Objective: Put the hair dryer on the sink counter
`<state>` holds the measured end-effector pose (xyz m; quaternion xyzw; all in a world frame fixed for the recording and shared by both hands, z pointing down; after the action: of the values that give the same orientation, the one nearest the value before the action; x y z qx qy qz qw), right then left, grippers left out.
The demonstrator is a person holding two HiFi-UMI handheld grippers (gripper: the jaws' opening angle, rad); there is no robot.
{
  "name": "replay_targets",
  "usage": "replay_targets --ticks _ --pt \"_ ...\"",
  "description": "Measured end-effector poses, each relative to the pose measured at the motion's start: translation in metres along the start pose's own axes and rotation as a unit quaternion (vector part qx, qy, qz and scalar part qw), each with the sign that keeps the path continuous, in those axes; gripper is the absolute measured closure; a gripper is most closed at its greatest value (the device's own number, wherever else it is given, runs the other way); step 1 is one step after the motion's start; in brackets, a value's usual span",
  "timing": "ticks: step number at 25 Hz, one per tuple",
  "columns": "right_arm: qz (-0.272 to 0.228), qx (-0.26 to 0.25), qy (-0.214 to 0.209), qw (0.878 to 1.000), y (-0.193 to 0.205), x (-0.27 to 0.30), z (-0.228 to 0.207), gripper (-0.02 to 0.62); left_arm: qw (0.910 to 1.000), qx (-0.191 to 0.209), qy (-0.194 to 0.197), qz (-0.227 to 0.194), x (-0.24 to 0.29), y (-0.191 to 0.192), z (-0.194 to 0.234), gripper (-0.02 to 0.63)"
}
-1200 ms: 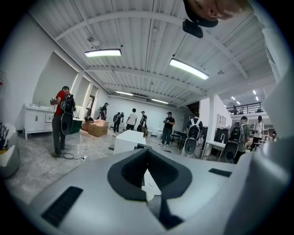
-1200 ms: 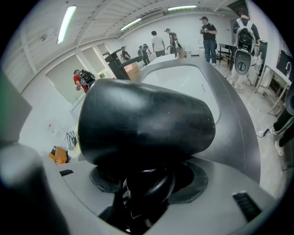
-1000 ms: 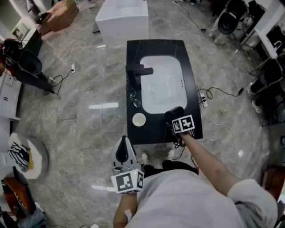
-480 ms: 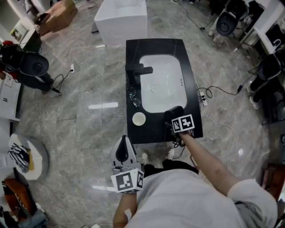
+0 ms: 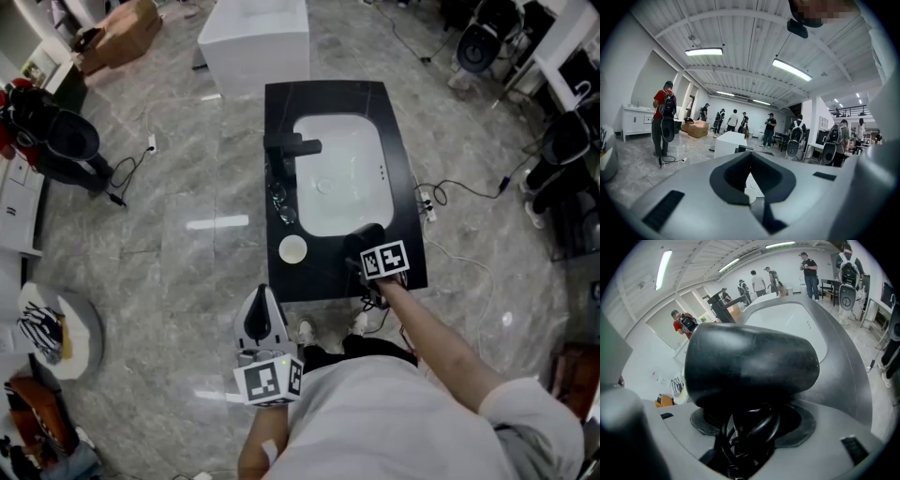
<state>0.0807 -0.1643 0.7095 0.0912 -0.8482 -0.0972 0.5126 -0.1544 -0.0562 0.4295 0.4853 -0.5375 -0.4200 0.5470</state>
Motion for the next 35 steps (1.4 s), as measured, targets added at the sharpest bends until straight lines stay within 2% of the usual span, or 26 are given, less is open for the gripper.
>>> replay_targets --ticks 4,20,35 --pt "0.004 0.006 -0.012 1.0 0.001 0.0 0.002 0.313 1.0 0.0 0.001 0.001 -0.001 0.001 -0.001 0.604" --pt "-0.004 0.002 -0.015 1.0 0.002 -0.006 0.008 0.31 1.0 -0.004 0.008 0.003 -0.001 0.001 -0.004 0.604" --pt "0.017 -0.012 -0.024 0.999 0.003 -0.006 0.014 0.284 0.9998 -0.011 0.014 0.008 0.002 0.002 -0.007 0.604"
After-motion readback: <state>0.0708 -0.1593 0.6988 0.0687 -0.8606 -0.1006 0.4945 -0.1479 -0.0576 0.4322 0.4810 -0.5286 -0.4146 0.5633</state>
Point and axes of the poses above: the fingertips, and each gripper's own axes: x forward along the fingers, z to its left, y out of its underside, the point moved 3 cm from there along -x, backward along the fingers, and after that the axes turned 15 degrees about x, right-handed, at the moved point
